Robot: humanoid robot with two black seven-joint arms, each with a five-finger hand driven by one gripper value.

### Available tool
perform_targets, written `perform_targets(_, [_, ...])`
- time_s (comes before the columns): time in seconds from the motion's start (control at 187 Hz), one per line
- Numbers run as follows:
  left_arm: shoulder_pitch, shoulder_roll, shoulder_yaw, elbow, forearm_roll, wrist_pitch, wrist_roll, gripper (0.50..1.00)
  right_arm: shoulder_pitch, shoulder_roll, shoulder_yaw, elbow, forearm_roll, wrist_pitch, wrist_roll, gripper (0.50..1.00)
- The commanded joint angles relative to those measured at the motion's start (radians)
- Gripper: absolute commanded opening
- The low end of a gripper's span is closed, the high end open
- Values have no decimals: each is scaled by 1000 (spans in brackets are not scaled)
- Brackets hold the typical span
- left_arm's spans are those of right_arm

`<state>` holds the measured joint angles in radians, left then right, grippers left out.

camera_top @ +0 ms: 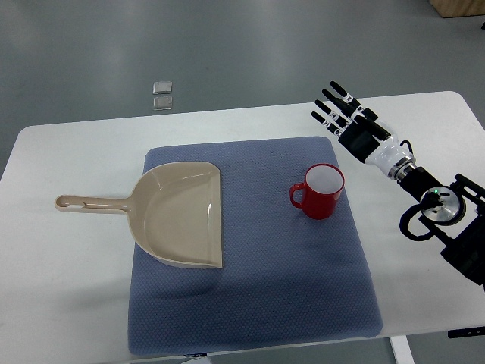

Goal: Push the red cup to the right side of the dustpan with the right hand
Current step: 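Move the right hand down toward the red mug's far side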

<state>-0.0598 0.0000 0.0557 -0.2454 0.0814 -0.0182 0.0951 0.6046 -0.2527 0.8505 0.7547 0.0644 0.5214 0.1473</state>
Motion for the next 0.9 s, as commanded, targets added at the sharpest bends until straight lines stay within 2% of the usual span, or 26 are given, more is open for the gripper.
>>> perform_targets(0.0, [0, 0, 0, 0, 0, 0, 0, 1000, 1, 0, 1, 0, 0, 0, 0, 936])
perform_targets(0.224, [0, 0, 0, 2, 0, 1, 0, 1000, -5, -3, -18, 2, -35, -4, -3, 936])
perform_targets(0.363, [0, 0, 0, 5, 0, 1, 0, 1000, -8, -31, -16, 9, -86, 68, -3, 936])
perform_targets(0.379, [0, 0, -2, 5, 0, 1, 0, 1000, -8, -42, -18, 11, -93, 89, -3, 936])
perform_targets(0.668, [0, 0, 0, 2, 0, 1, 0, 1000, -55, -203, 4, 12, -342, 89, 9, 938])
perform_targets(0.711, [0, 0, 0, 2, 0, 1, 0, 1000, -65, -214, 5, 14, -408, 89, 48, 938])
perform_targets(0.823, [0, 0, 0, 2, 0, 1, 0, 1000, -82, -241, 5, 18, -612, 89, 250, 936])
perform_targets(0.892, [0, 0, 0, 2, 0, 1, 0, 1000, -86, -243, 2, 18, -709, 89, 340, 936])
